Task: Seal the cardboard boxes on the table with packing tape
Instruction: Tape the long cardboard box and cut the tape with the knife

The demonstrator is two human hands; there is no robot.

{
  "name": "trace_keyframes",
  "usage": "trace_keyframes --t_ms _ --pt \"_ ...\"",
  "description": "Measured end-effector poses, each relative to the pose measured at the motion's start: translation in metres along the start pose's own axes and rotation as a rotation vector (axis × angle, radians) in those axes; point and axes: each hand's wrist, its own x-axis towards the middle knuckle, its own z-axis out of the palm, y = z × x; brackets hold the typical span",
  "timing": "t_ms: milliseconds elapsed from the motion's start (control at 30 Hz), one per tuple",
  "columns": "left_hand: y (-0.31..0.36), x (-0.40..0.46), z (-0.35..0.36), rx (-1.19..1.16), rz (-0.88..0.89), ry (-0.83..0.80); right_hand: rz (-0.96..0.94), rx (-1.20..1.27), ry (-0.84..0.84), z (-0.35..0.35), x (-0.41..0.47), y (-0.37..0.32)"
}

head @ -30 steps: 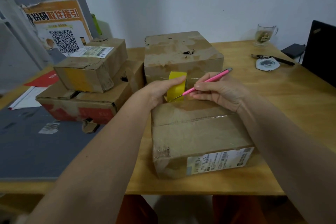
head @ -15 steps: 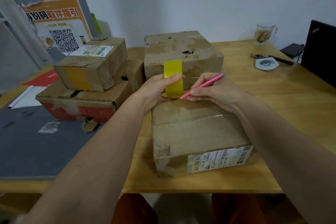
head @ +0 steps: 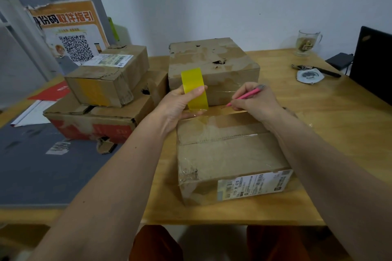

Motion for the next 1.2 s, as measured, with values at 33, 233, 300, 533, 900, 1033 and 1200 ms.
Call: trace_keyframes --t_ms 33,233,300,533,900,1033,1200 --pt "0.002 -0.001 0.001 -0.001 -0.001 0.016 -0.015 -0.005 -0.012 0.001 -0.001 -0.001" --pt "0.021 -0.004 0.003 -0.091 0.040 0.175 -0.040 0.081 -0.061 0.007 -0.004 -0.004" --pt "0.023 -0.006 0.005 -0.121 0.067 0.238 -0.108 -0.164 0.002 0.007 0.000 -0.002" --pt "0.017 -0.019 0.011 -0.149 0.173 0.427 -0.178 -1.217 -0.134 0.017 0.016 -0.016" --pt "0.002 -0.034 0.020 0.029 0.319 0.545 -0.527 -1.018 -0.440 0.067 -0.054 -0.024" --pt "0.003 -0.039 0.023 0.081 0.314 0.520 -0.454 -1.054 -0.411 0.071 -0.047 -0.018" --pt "0.010 -0.055 0.021 0.104 0.368 0.495 -0.313 -1.042 -0.457 0.070 -0.038 -0.018"
